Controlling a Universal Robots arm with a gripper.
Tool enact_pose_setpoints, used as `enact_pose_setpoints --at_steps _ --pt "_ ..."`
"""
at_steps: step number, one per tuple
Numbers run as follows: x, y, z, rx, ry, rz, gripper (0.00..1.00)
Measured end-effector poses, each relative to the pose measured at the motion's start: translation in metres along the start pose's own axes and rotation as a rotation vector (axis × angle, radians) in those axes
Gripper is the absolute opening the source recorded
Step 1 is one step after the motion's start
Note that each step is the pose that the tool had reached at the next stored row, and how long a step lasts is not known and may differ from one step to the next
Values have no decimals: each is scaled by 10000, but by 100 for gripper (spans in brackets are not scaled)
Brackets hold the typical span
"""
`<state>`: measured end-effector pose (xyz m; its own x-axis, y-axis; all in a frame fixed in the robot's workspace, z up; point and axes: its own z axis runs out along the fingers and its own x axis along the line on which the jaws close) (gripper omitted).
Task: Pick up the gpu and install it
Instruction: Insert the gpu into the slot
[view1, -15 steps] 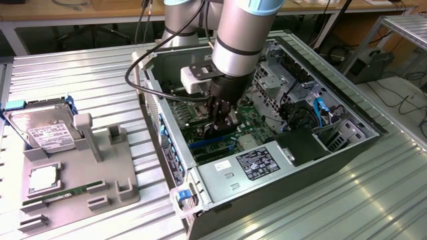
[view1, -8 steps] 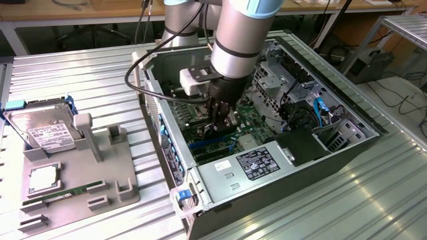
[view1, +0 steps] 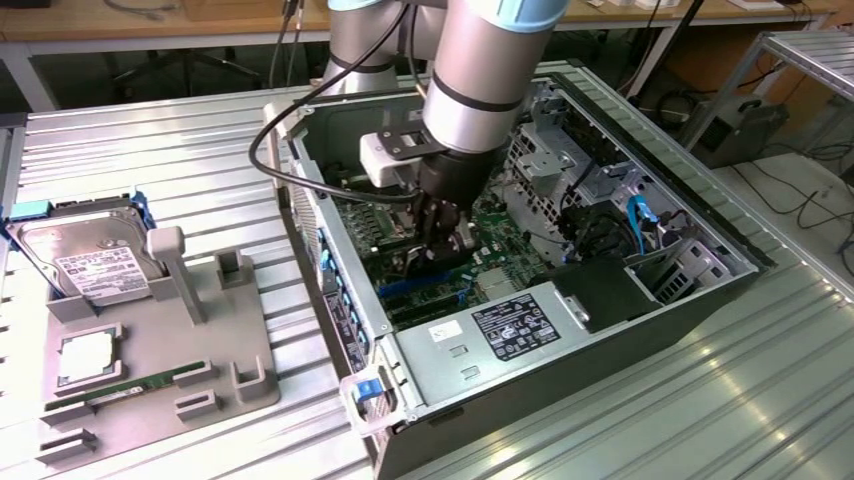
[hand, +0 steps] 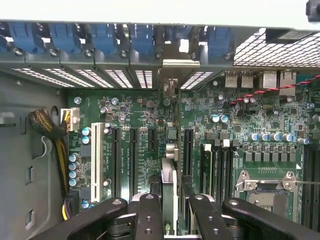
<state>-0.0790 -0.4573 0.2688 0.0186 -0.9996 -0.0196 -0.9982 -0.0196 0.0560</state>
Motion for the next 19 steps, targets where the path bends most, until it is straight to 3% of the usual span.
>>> enact_pose_setpoints --at_steps 5,16,19 --pt "0 -3 4 -42 -3 1 26" --pt "1 -3 53 -292 -7 42 26" --pt "1 -6 49 -326 -11 51 26"
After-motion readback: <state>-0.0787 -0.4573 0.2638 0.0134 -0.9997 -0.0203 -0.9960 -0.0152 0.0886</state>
